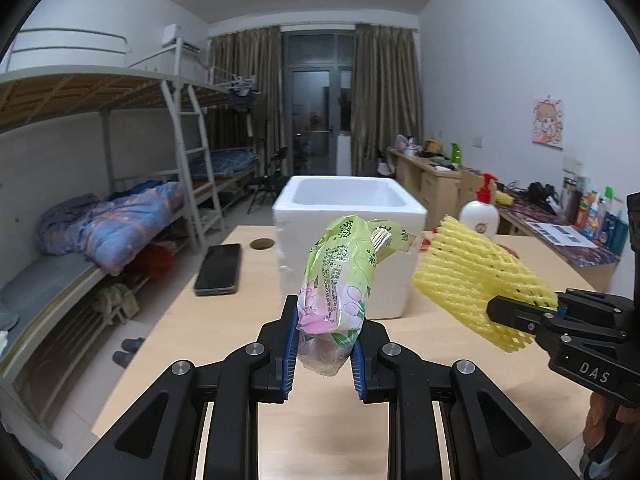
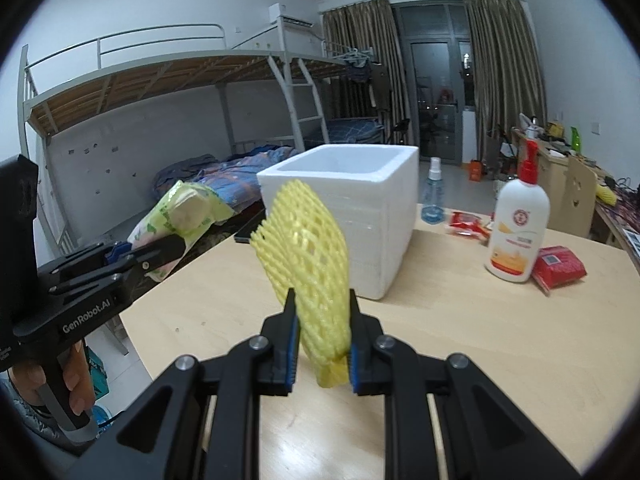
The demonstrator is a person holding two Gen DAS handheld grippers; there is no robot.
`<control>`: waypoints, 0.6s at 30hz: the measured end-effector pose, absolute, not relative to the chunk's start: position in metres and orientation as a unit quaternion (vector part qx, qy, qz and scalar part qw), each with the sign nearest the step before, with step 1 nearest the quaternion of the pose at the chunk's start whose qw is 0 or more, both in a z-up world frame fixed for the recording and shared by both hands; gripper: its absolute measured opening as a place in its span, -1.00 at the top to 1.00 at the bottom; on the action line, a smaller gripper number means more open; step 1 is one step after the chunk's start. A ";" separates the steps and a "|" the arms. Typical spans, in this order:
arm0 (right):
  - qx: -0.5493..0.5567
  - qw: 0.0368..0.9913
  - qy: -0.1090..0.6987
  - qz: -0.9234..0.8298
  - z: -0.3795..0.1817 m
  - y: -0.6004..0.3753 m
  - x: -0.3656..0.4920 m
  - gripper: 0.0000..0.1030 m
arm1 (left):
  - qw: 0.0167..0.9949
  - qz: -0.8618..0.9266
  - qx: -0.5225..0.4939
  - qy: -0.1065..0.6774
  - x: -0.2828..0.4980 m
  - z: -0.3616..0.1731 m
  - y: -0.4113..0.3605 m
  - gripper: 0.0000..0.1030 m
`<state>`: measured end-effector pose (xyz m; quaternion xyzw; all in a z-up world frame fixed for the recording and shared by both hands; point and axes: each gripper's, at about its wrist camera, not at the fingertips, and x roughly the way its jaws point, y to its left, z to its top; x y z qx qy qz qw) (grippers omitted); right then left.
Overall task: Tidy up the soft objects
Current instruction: 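Carry the packet and yellow net over the white foam box with both grippers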
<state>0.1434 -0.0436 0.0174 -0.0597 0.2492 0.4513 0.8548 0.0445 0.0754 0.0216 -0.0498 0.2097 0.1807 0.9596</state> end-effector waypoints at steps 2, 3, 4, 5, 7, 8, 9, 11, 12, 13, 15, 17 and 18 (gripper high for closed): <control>-0.059 0.852 0.250 0.456 0.017 -0.040 0.144 0.55 | 0.957 0.192 -0.049 0.210 0.042 0.021 0.079 0.53; -0.058 0.851 0.251 0.457 0.017 -0.039 0.145 0.55 | 0.957 0.196 -0.052 0.210 0.041 0.021 0.082 0.53; -0.058 0.850 0.252 0.459 0.017 -0.037 0.146 0.55 | 0.956 0.199 -0.053 0.209 0.041 0.022 0.084 0.53; -0.057 0.849 0.253 0.459 0.017 -0.035 0.147 0.55 | 0.956 0.201 -0.053 0.209 0.040 0.022 0.085 0.53; -0.057 0.848 0.254 0.461 0.018 -0.031 0.147 0.55 | 0.955 0.204 -0.053 0.207 0.040 0.024 0.088 0.53; -0.058 0.848 0.254 0.461 0.018 -0.029 0.147 0.55 | 0.955 0.205 -0.053 0.206 0.040 0.024 0.089 0.53; -0.058 0.848 0.253 0.461 0.019 -0.028 0.147 0.55 | 0.955 0.206 -0.052 0.205 0.041 0.024 0.090 0.53; -0.058 0.849 0.252 0.462 0.021 -0.026 0.148 0.55 | 0.955 0.207 -0.052 0.205 0.043 0.025 0.092 0.53; -0.058 0.849 0.251 0.462 0.021 -0.027 0.148 0.55 | 0.955 0.207 -0.053 0.205 0.043 0.025 0.092 0.53; -0.058 0.850 0.249 0.461 0.022 -0.027 0.148 0.55 | 0.955 0.207 -0.053 0.205 0.044 0.026 0.092 0.53; -0.056 0.852 0.248 0.458 0.024 -0.028 0.150 0.55 | 0.956 0.207 -0.053 0.204 0.043 0.026 0.092 0.53; -0.054 0.855 0.247 0.453 0.027 -0.029 0.152 0.54 | 0.956 0.205 -0.052 0.203 0.046 0.029 0.093 0.53; -0.053 0.856 0.246 0.452 0.029 -0.028 0.152 0.54 | 0.956 0.204 -0.051 0.202 0.048 0.030 0.094 0.53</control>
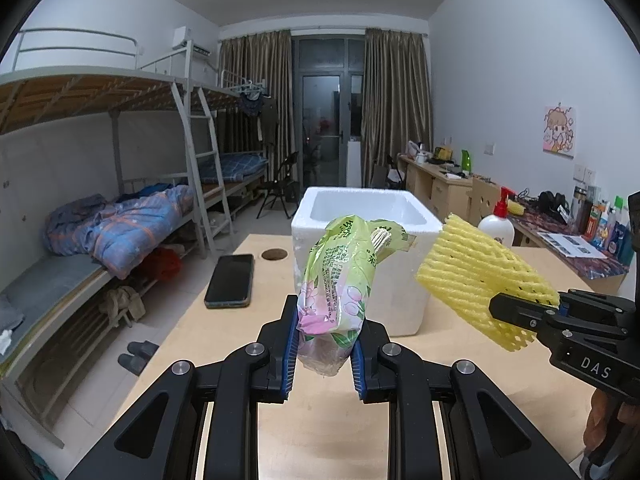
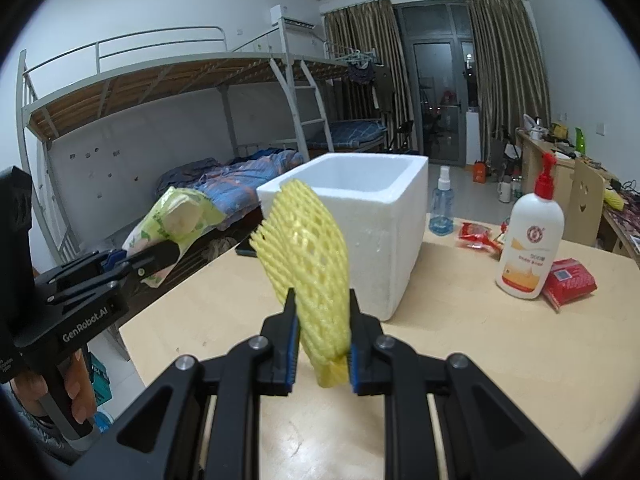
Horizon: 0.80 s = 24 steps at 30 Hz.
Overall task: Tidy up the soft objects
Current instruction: 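Carry the packet and yellow net over the white foam box with both grippers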
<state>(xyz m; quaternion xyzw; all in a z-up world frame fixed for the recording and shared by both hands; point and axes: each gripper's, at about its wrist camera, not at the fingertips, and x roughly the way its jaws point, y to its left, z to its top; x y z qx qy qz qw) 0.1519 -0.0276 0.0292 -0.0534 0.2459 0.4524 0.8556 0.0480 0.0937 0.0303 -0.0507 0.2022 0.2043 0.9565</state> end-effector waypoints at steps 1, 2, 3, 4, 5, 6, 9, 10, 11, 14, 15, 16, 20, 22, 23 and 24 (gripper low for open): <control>-0.053 0.857 0.243 0.452 0.032 -0.028 0.152 0.54 | 0.957 0.204 -0.050 0.201 0.051 0.032 0.094 0.53; -0.053 0.859 0.239 0.450 0.034 -0.028 0.152 0.54 | 0.958 0.203 -0.050 0.198 0.052 0.034 0.095 0.54; -0.053 0.860 0.238 0.449 0.036 -0.029 0.153 0.54 | 0.958 0.202 -0.048 0.196 0.054 0.036 0.095 0.53; -0.053 0.861 0.236 0.448 0.038 -0.029 0.154 0.55 | 0.959 0.202 -0.046 0.192 0.056 0.039 0.096 0.53; -0.054 0.862 0.233 0.447 0.042 -0.028 0.155 0.55 | 0.959 0.204 -0.045 0.190 0.059 0.041 0.097 0.53; -0.055 0.863 0.231 0.446 0.044 -0.026 0.157 0.54 | 0.960 0.204 -0.043 0.189 0.061 0.043 0.097 0.53; -0.055 0.865 0.225 0.445 0.053 -0.023 0.162 0.55 | 0.961 0.203 -0.041 0.182 0.068 0.052 0.100 0.53; -0.056 0.866 0.223 0.444 0.057 -0.021 0.164 0.54 | 0.962 0.203 -0.040 0.178 0.071 0.056 0.101 0.53; -0.056 0.867 0.222 0.444 0.059 -0.020 0.166 0.54 | 0.962 0.203 -0.040 0.177 0.072 0.058 0.103 0.53; -0.054 0.868 0.217 0.443 0.070 -0.016 0.172 0.55 | 0.965 0.195 -0.042 0.173 0.080 0.069 0.108 0.53; -0.054 0.868 0.217 0.443 0.071 -0.015 0.173 0.55 | 0.965 0.193 -0.042 0.171 0.083 0.072 0.109 0.53; -0.054 0.869 0.215 0.441 0.074 -0.013 0.175 0.55 | 0.966 0.191 -0.042 0.170 0.085 0.074 0.110 0.53; -0.057 0.874 0.213 0.432 0.080 -0.008 0.184 0.54 | 0.967 0.183 -0.034 0.171 0.096 0.081 0.113 0.53; -0.058 0.875 0.210 0.431 0.082 -0.006 0.187 0.54 | 0.968 0.178 -0.034 0.173 0.103 0.084 0.114 0.53; -0.057 0.876 0.209 0.430 0.083 -0.005 0.188 0.55 | 0.969 0.176 -0.034 0.173 0.102 0.084 0.114 0.53; -0.056 0.877 0.209 0.429 0.084 -0.005 0.192 0.54 | 0.969 0.175 -0.031 0.172 0.105 0.085 0.115 0.53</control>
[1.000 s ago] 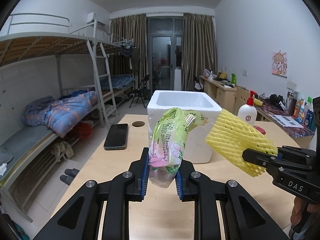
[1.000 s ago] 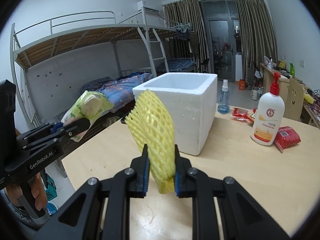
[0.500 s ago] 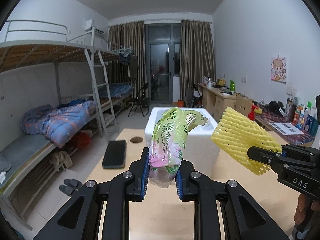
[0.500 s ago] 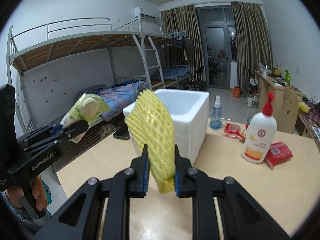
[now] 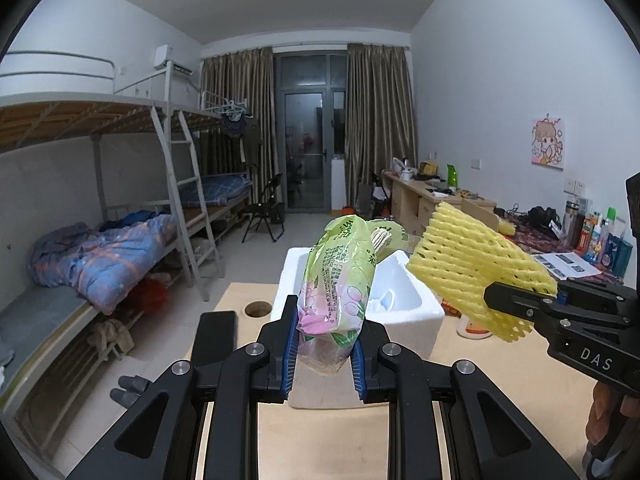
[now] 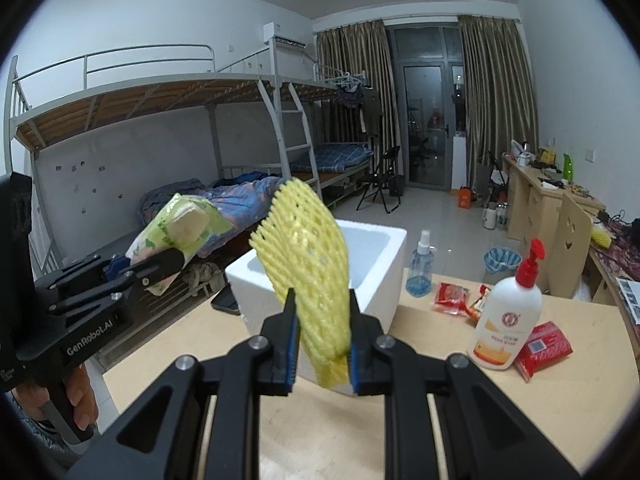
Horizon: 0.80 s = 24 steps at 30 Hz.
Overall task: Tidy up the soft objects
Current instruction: 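Carry the packet and yellow net over the white foam box with both grippers, then open the left gripper to drop the packet into the foam box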
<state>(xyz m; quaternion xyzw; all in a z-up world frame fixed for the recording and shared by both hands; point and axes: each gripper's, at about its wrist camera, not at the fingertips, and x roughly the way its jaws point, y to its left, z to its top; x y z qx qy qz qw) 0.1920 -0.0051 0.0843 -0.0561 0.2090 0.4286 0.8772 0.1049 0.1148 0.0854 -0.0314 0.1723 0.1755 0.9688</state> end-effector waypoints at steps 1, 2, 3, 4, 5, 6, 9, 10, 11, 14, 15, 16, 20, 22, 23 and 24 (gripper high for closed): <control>-0.054 0.877 0.209 0.428 0.085 -0.004 0.194 0.54 | 0.969 0.175 -0.031 0.173 0.109 0.086 0.115 0.53; -0.054 0.877 0.210 0.428 0.086 -0.003 0.197 0.55 | 0.969 0.173 -0.032 0.175 0.112 0.087 0.118 0.53; -0.055 0.877 0.210 0.428 0.085 -0.003 0.199 0.54 | 0.969 0.170 -0.035 0.176 0.117 0.088 0.121 0.53; -0.056 0.878 0.210 0.427 0.086 -0.002 0.201 0.54 | 0.969 0.170 -0.036 0.178 0.121 0.090 0.123 0.53; -0.057 0.878 0.209 0.427 0.087 0.000 0.204 0.54 | 0.968 0.168 -0.038 0.181 0.126 0.090 0.125 0.53; -0.057 0.878 0.210 0.426 0.088 0.000 0.205 0.54 | 0.968 0.167 -0.039 0.183 0.131 0.091 0.127 0.53; -0.059 0.879 0.209 0.425 0.092 0.007 0.215 0.54 | 0.967 0.163 -0.043 0.191 0.143 0.093 0.132 0.53; -0.059 0.878 0.209 0.425 0.093 0.007 0.218 0.54 | 0.967 0.162 -0.044 0.192 0.147 0.094 0.134 0.53; -0.060 0.879 0.209 0.424 0.094 0.010 0.221 0.54 | 0.967 0.161 -0.044 0.193 0.150 0.095 0.137 0.53; -0.063 0.880 0.209 0.423 0.094 0.013 0.226 0.54 | 0.966 0.160 -0.040 0.197 0.164 0.097 0.142 0.54; -0.062 0.879 0.210 0.423 0.093 0.014 0.229 0.54 | 0.966 0.159 -0.039 0.198 0.168 0.098 0.143 0.53; -0.060 0.879 0.212 0.424 0.093 0.015 0.232 0.54 | 0.966 0.159 -0.039 0.199 0.173 0.098 0.145 0.53; -0.056 0.877 0.220 0.424 0.091 0.019 0.247 0.54 | 0.966 0.152 -0.040 0.207 0.188 0.097 0.147 0.53; -0.056 0.876 0.224 0.424 0.088 0.021 0.251 0.54 | 0.965 0.150 -0.038 0.210 0.197 0.096 0.148 0.53; -0.056 0.875 0.225 0.424 0.087 0.023 0.253 0.54 | 0.965 0.150 -0.039 0.211 0.200 0.096 0.150 0.53; -0.056 0.875 0.226 0.424 0.087 0.023 0.255 0.54 | 0.965 0.148 -0.040 0.213 0.204 0.095 0.151 0.53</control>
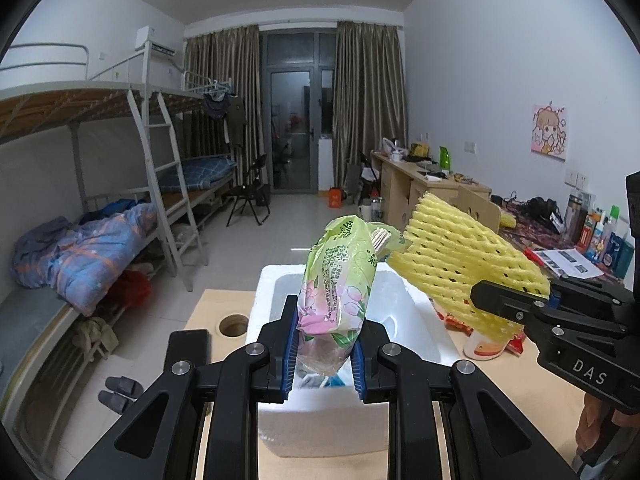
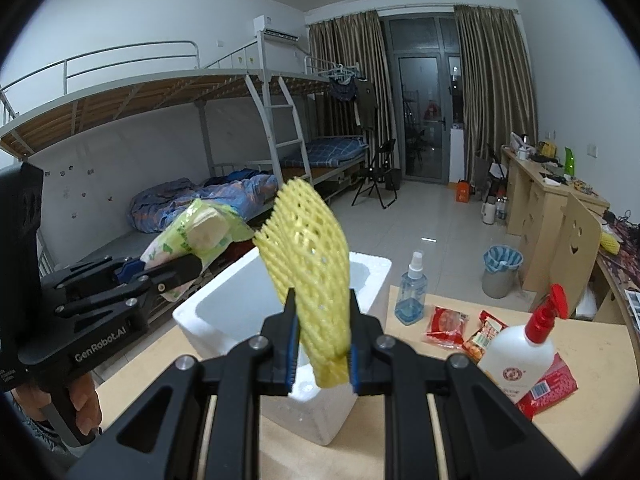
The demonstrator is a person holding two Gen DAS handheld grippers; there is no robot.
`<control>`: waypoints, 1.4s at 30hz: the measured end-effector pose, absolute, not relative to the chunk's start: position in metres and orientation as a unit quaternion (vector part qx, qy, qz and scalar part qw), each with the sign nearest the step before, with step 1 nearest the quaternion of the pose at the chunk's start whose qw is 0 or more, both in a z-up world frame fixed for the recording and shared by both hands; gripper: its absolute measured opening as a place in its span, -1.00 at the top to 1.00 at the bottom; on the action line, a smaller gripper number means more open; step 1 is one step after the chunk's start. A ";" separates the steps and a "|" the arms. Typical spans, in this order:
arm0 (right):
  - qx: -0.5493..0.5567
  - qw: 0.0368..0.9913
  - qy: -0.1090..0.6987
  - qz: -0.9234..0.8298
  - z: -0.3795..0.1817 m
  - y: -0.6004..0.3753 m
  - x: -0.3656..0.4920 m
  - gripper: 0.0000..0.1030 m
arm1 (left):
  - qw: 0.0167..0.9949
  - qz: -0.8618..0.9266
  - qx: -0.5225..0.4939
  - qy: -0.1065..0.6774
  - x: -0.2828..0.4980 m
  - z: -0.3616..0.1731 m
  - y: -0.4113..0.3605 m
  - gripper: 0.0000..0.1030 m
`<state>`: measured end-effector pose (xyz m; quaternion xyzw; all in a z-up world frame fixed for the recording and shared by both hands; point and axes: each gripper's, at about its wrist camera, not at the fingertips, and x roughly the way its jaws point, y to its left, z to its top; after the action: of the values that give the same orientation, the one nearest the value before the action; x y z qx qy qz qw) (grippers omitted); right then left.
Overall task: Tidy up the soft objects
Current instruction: 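Open the left gripper to drop the packet into the foam box, then lower the yellow net into the foam box and open the right gripper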
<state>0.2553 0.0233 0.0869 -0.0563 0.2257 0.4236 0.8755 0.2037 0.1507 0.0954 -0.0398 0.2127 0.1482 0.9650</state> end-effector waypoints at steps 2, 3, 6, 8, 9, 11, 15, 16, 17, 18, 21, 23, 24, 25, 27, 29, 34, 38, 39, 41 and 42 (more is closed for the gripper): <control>-0.056 0.875 0.227 0.423 0.086 0.025 0.259 0.54 | 0.964 0.147 -0.039 0.217 0.214 0.095 0.154 0.54; -0.056 0.875 0.227 0.423 0.087 0.025 0.259 0.54 | 0.964 0.146 -0.039 0.218 0.218 0.094 0.157 0.54; -0.057 0.876 0.228 0.421 0.087 0.026 0.264 0.54 | 0.963 0.145 -0.040 0.224 0.229 0.090 0.161 0.53; -0.056 0.877 0.229 0.419 0.087 0.026 0.268 0.54 | 0.962 0.144 -0.041 0.228 0.234 0.087 0.163 0.54; -0.055 0.877 0.229 0.419 0.087 0.026 0.268 0.54 | 0.962 0.144 -0.041 0.229 0.237 0.087 0.164 0.54; -0.054 0.878 0.229 0.418 0.087 0.026 0.268 0.54 | 0.961 0.143 -0.040 0.232 0.242 0.085 0.166 0.54; -0.052 0.878 0.233 0.416 0.084 0.025 0.271 0.54 | 0.960 0.140 -0.039 0.238 0.249 0.079 0.168 0.54; -0.052 0.878 0.234 0.415 0.083 0.025 0.271 0.54 | 0.959 0.139 -0.038 0.243 0.252 0.076 0.168 0.54; -0.052 0.878 0.235 0.414 0.084 0.026 0.271 0.54 | 0.958 0.141 -0.040 0.246 0.254 0.075 0.169 0.54; -0.051 0.878 0.235 0.413 0.084 0.025 0.272 0.54 | 0.958 0.140 -0.042 0.248 0.256 0.074 0.170 0.54; -0.052 0.879 0.234 0.413 0.085 0.025 0.272 0.54 | 0.957 0.140 -0.042 0.250 0.260 0.074 0.170 0.53; -0.051 0.879 0.235 0.413 0.085 0.024 0.273 0.54 | 0.957 0.139 -0.042 0.252 0.261 0.074 0.171 0.53; -0.051 0.879 0.236 0.412 0.086 0.024 0.273 0.54 | 0.957 0.140 -0.042 0.252 0.261 0.075 0.172 0.52; -0.052 0.879 0.236 0.412 0.086 0.024 0.273 0.54 | 0.956 0.141 -0.042 0.253 0.262 0.075 0.173 0.48; -0.051 0.879 0.236 0.412 0.088 0.024 0.275 0.54 | 0.956 0.143 -0.047 0.251 0.263 0.076 0.174 0.39; -0.051 0.879 0.235 0.411 0.088 0.023 0.275 0.54 | 0.955 0.147 -0.048 0.252 0.262 0.076 0.176 -0.10; -0.051 0.880 0.234 0.410 0.087 0.024 0.276 0.54 | 0.958 0.166 -0.036 0.232 0.257 0.079 0.173 -0.93; -0.053 0.879 0.234 0.411 0.086 0.024 0.277 0.54 | 0.959 0.181 -0.033 0.214 0.252 0.084 0.174 -0.96; -0.053 0.879 0.235 0.411 0.087 0.024 0.277 0.54 | 0.959 0.183 -0.032 0.215 0.251 0.084 0.174 -0.96; -0.055 0.878 0.236 0.414 0.086 0.026 0.277 0.54 | 0.958 0.190 -0.030 0.212 0.249 0.084 0.175 -0.96; -0.056 0.877 0.236 0.414 0.086 0.026 0.277 0.54 | 0.958 0.191 -0.029 0.212 0.248 0.085 0.175 -0.96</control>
<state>0.2773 0.0260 0.0859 -0.0559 0.2360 0.4143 0.8773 0.2484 0.1749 0.0851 -0.0293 0.2121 0.1911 0.9579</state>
